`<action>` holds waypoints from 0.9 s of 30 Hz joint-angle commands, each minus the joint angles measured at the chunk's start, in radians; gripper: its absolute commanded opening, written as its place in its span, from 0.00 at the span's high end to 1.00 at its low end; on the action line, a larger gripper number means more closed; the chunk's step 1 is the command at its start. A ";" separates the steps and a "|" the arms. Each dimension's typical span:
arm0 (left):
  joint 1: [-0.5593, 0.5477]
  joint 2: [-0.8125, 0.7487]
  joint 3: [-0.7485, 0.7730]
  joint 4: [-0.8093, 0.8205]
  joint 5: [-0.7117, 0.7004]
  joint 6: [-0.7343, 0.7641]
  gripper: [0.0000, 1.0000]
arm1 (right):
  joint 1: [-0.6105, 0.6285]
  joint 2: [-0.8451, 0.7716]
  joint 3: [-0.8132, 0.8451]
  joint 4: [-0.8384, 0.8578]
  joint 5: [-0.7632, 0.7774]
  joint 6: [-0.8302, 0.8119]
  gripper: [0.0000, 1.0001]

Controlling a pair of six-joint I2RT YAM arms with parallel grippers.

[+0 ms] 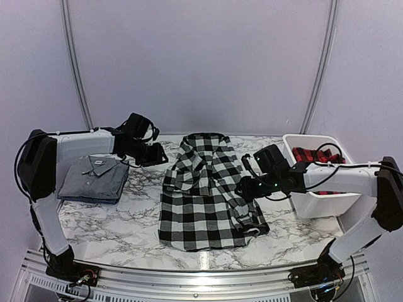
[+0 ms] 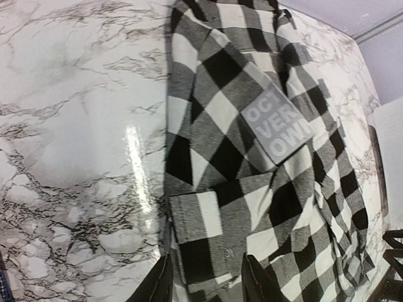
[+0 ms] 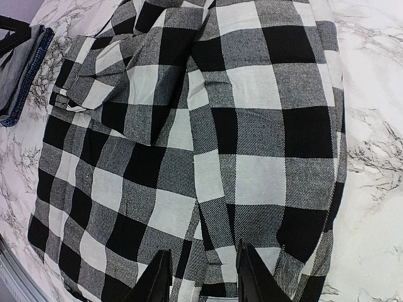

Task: Fold and stack the long sleeve shirts
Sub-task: Place the sleeve of the 1/3-folded shirt, then pick up the sleeve from the 1/3-folded shirt.

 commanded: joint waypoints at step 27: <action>0.040 0.251 0.164 -0.009 0.122 0.023 0.73 | -0.008 -0.058 0.093 0.114 0.011 -0.019 0.47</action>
